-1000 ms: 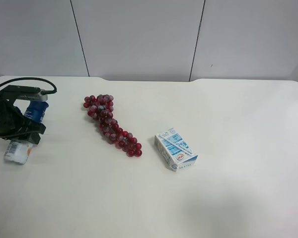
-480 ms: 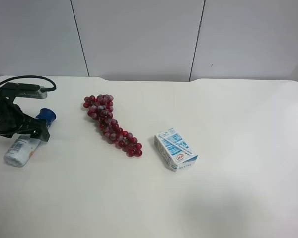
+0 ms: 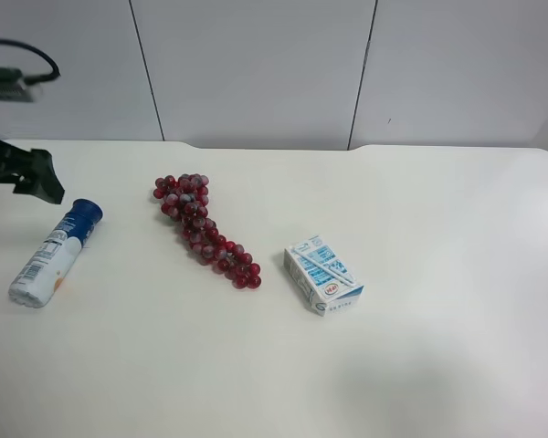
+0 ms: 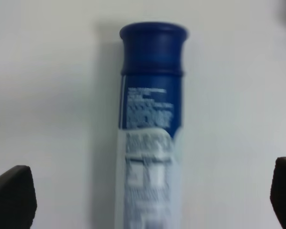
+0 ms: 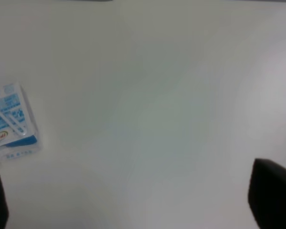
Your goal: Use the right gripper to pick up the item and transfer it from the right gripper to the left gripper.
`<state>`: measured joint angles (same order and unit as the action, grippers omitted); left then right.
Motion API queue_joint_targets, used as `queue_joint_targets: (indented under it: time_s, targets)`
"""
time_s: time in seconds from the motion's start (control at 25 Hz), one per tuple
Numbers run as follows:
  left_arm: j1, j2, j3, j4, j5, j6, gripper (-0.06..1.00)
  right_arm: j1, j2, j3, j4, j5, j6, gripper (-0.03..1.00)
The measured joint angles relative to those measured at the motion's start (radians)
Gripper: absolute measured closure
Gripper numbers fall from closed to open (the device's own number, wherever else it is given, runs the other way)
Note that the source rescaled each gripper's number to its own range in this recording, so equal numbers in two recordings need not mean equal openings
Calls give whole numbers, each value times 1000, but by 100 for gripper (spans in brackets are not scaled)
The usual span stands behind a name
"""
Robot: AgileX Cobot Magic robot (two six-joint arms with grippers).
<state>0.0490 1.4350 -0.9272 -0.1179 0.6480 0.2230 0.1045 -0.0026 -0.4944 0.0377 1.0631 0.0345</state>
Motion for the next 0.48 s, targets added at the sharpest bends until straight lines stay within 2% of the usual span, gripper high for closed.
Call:
queue_joint_targets:
  time_s: [0.24,0.48]
  targets:
    - [0,-287,-32,-1,252,-18,-5,0,0,0,0,0,0,-3]
    - [0,-598,-32,4,387,-24,-5,0,0,0,0,0,0,-3]
